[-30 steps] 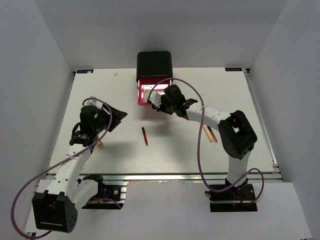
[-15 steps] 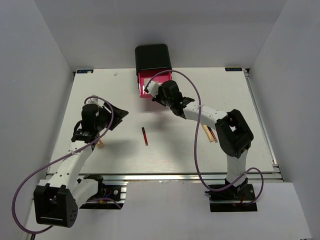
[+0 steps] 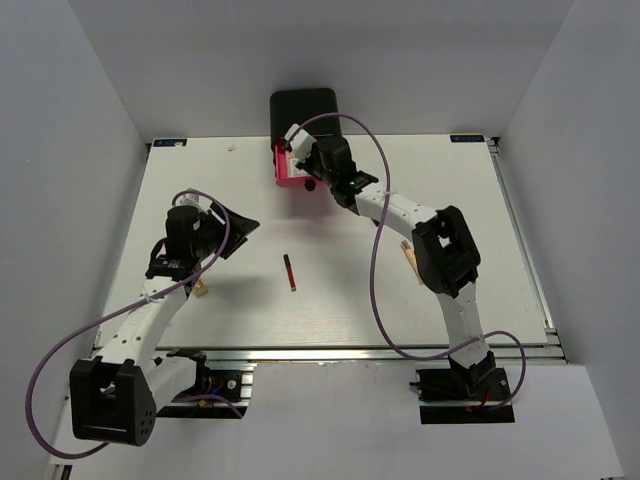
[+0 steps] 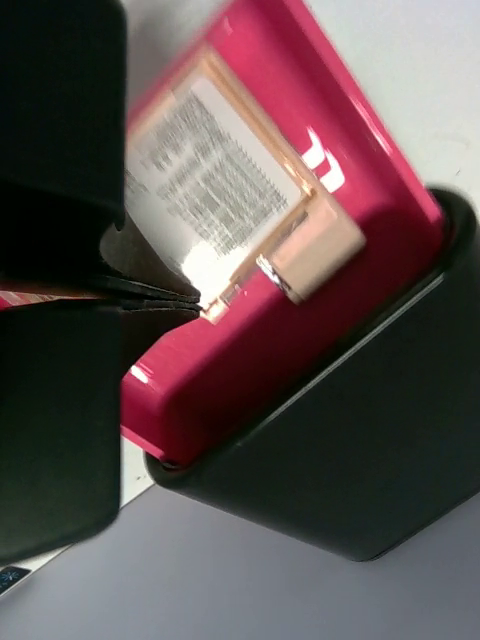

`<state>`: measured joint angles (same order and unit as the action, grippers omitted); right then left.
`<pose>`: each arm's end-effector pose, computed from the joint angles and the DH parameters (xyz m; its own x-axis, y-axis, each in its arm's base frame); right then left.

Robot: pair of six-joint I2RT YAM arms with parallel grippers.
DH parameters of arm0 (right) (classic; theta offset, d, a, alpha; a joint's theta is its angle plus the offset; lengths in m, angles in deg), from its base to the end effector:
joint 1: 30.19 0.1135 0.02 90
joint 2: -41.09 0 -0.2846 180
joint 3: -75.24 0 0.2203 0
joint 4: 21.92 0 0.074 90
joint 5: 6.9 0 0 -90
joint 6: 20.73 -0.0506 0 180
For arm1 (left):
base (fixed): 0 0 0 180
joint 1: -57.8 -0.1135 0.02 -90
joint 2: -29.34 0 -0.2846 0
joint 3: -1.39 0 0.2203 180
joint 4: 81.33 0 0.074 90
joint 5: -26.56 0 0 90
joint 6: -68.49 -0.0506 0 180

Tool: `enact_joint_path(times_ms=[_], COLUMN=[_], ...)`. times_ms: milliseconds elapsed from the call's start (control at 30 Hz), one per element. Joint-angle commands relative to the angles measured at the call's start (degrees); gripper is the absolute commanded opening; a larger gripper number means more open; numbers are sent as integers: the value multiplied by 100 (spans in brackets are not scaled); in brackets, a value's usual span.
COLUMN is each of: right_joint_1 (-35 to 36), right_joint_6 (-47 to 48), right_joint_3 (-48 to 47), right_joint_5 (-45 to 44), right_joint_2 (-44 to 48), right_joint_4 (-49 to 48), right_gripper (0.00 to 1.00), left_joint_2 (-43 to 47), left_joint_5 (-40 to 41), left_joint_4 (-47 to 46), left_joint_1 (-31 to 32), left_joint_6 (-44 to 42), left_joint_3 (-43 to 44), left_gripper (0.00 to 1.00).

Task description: Organize the makeup

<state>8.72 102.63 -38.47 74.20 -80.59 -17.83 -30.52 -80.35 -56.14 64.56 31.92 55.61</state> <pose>0.4009 0.3135 0.2992 0.1407 -0.5846 -0.7990 -0.5094 0.6493 -0.5648 0.1983 -0.0383 0.2752 -0.5929 -0.7035 -0.3919 -0.1939 0.5970 -0.7785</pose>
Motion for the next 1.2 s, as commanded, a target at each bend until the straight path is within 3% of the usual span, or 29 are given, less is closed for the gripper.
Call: enact_joint_path(times_ms=[0, 133, 300, 400, 433, 467, 567, 700, 800, 1100, 1167], right_joint_1=[-174, -393, -604, -648, -675, -753, -772, -710, -684, -578, -552], right_joint_6=[-58, -391, -252, -102, -24, 421, 1749, 2919, 3027, 1782, 1420], right_joint_3=[-840, -1266, 33, 360, 386, 291, -70, -798, -1327, -1240, -1091], right_joint_5=[-251, 247, 2319, 3145, 3454, 4301, 5238, 5207, 4864, 3318, 2800], right_joint_2=[-451, -480, 865, 1252, 1314, 1367, 1210, 447, 67, -337, -329], right_joint_4=[-147, 161, -348, -155, 11, 726, 2600, 4500, 5092, 3767, 2978], right_gripper=[0, 0, 0, 0, 2, 3, 0, 0, 0, 0, 0], left_joint_2=[-17, -79, -140, -219, -254, -281, -413, -536, -545, -501, -501], left_joint_5=[-120, -129, -164, -225, -251, -269, -348, -392, -401, -357, -340], left_joint_4=[-244, -227, -340, -568, -639, -675, -745, -745, -772, -772, -772], left_joint_1=[-9, -9, -9, -9, -9, -9, -9, -9, -9, -9, -9], left_joint_6=[-17, -43, -43, 45, 88, 97, 71, 18, 27, 62, 62], left_joint_3=[52, 131, 105, 0, -9, -9, 78, 166, 149, 70, 70], left_gripper=[69, 69, 67, 60, 58, 55, 47, 44, 44, 47, 48])
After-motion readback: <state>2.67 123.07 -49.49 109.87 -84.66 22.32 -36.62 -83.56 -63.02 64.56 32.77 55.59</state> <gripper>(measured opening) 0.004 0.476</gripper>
